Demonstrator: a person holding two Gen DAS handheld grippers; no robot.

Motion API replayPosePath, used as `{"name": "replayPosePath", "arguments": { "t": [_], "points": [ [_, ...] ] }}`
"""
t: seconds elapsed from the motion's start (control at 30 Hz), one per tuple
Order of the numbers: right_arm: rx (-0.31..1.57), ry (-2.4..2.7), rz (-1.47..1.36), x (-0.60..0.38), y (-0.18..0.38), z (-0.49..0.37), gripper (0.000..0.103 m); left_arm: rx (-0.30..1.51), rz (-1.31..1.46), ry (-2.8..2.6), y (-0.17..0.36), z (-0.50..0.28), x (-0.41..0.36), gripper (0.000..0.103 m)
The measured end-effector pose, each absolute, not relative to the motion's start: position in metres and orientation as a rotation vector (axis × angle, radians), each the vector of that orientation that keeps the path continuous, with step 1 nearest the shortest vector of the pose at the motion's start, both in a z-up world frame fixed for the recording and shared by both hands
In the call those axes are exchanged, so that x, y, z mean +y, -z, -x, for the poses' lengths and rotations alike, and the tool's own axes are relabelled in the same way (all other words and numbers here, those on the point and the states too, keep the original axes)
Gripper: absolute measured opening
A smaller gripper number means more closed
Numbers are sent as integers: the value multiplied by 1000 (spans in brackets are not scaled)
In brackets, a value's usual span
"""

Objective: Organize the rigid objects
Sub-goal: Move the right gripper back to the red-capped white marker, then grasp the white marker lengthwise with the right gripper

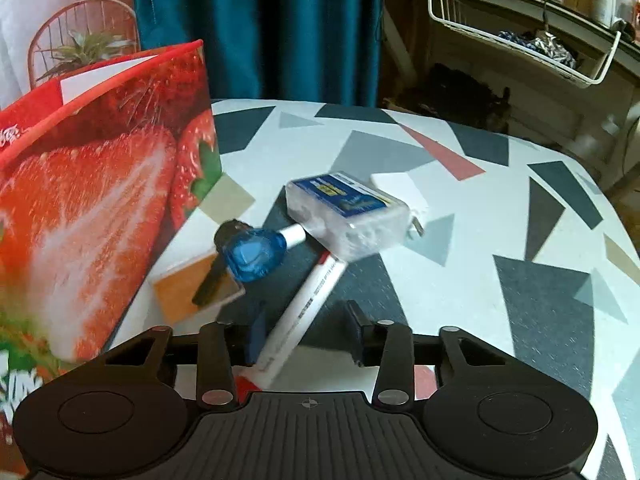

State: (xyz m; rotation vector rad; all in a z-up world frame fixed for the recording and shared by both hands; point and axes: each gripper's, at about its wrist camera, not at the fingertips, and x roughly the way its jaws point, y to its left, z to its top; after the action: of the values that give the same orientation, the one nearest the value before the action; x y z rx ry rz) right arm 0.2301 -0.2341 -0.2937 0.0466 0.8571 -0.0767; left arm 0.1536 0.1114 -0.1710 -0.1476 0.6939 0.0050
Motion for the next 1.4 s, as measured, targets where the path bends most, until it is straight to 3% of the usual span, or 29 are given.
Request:
{"name": "replayPosePath", "arguments": {
  "t": [0.2,0.53,1.4],
  "points": [
    [862,69,-21,-233,291,-212,17,692,151,-9,171,-153,111,13],
    [904,68,-72,-228,285,-184,15,690,156,-11,171,-153,111,13],
    [770,124,-78,-223,296,-178,17,693,155,-16,171,-154,110,13]
  ]
}}
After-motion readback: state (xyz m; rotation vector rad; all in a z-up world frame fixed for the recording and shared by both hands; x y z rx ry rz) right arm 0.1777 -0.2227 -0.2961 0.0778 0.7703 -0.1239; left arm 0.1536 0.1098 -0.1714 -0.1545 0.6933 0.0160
